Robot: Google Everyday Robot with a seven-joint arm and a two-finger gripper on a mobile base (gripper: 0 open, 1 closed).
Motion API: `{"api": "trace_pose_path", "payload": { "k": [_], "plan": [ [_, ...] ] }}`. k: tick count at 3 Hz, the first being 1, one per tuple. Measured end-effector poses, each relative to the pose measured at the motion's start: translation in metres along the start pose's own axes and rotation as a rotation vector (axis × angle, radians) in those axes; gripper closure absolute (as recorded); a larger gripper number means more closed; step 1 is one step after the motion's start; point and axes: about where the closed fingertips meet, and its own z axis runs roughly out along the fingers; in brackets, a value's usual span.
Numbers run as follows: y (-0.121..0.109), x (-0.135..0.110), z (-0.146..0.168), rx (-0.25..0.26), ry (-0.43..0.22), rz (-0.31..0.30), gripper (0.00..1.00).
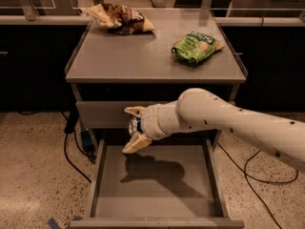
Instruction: Place pepsi can into middle drawer
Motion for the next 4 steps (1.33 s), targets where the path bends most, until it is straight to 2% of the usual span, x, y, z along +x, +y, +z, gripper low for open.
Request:
{"api": "trace_pose_path", "payload": {
  "k": [1,2,4],
  "plan": [
    [0.000,0.000,0.000,0.000,0.000,0.000,1.00],
    [0.008,0.011,0.016,-0.023,0.020,-0.019,1.00],
    [0.048,0.053,0.058,-0.054,0.027,-0.036,1.00]
  ]
}}
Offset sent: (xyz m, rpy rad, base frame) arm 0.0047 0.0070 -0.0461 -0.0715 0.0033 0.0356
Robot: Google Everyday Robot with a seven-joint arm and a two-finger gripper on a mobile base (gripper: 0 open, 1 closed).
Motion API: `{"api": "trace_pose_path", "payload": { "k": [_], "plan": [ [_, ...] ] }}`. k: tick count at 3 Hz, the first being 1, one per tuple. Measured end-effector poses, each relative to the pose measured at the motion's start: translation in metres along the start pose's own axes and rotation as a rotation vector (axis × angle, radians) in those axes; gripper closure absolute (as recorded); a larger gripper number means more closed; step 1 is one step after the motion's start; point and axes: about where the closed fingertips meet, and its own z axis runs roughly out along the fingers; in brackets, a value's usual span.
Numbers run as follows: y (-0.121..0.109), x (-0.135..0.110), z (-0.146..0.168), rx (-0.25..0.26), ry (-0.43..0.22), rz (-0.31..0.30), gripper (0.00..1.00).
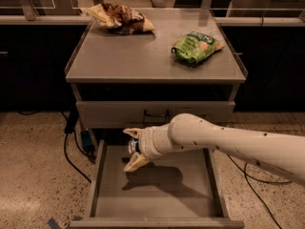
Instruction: Place pepsi can into middle drawer
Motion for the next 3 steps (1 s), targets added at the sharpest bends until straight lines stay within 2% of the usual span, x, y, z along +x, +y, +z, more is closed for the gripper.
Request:
{"api": "trace_pose_path", "payload": {
  "k": [1,2,3],
  "plan": [
    [0.023,0.017,0.009,0.016,0.073,0.016,1.00],
    [0.061,0.041,0.025,0.028,0.175,0.083,1.00],
    [0.061,0.041,0.025,0.028,0.175,0.083,1.00]
  ]
}}
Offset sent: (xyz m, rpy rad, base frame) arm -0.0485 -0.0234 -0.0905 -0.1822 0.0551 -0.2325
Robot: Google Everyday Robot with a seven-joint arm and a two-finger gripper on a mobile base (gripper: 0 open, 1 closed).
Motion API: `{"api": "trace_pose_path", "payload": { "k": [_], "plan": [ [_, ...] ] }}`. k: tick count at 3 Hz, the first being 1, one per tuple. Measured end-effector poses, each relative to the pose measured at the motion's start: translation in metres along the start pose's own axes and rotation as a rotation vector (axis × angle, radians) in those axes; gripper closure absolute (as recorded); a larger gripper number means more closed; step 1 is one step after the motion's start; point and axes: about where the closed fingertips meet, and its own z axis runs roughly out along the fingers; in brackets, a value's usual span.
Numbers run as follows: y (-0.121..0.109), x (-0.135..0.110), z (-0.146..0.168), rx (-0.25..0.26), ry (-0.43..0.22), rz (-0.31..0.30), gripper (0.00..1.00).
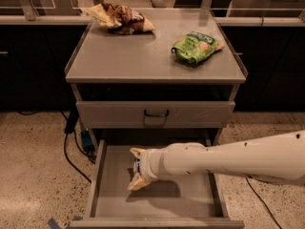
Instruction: Place pepsi can into middle drawer
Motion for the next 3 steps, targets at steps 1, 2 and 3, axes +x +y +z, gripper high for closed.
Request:
{"api": "trace_pose_path", "payload": {
  "k": [1,2,3],
  "plan": [
    [0.009,0.016,0.022,-0.001,-0.007,0.010,1.00],
    [0.015,0.043,0.062,-0.018,-0.015,0.002,1.00],
    [0.017,0.070,0.105,-0.056,-0.013,0.003,1.00]
  ]
}}
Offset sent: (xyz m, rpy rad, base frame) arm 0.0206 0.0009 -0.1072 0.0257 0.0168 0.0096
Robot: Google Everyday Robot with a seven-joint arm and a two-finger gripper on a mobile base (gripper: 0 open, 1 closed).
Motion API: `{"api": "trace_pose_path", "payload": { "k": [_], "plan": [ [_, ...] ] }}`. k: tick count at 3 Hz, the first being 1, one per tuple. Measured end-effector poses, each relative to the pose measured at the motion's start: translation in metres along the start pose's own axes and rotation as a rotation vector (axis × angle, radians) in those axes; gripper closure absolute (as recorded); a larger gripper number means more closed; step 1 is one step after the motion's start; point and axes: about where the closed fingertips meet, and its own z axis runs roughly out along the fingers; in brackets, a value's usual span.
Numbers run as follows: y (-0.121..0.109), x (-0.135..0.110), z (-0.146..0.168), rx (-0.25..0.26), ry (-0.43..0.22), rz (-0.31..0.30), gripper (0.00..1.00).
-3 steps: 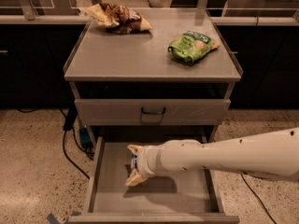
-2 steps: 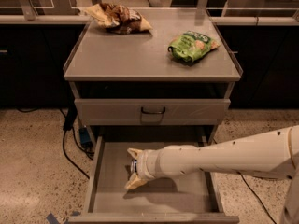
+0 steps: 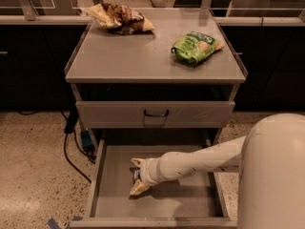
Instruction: Place pepsi can into middle drawer
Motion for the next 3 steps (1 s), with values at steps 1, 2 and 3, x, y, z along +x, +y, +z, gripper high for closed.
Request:
{"api": "trace_pose_path", "payload": {
  "k": [1,2,3],
  "plan": [
    [0.001,0.001,0.002,-0.003,-0.001,0.003,1.00],
    [0.002,-0.010,0.000,-0.011,-0.005,-0.022,1.00],
    [0.002,-0.025,0.001,-0.012,-0.036,-0.061,1.00]
  ]
}}
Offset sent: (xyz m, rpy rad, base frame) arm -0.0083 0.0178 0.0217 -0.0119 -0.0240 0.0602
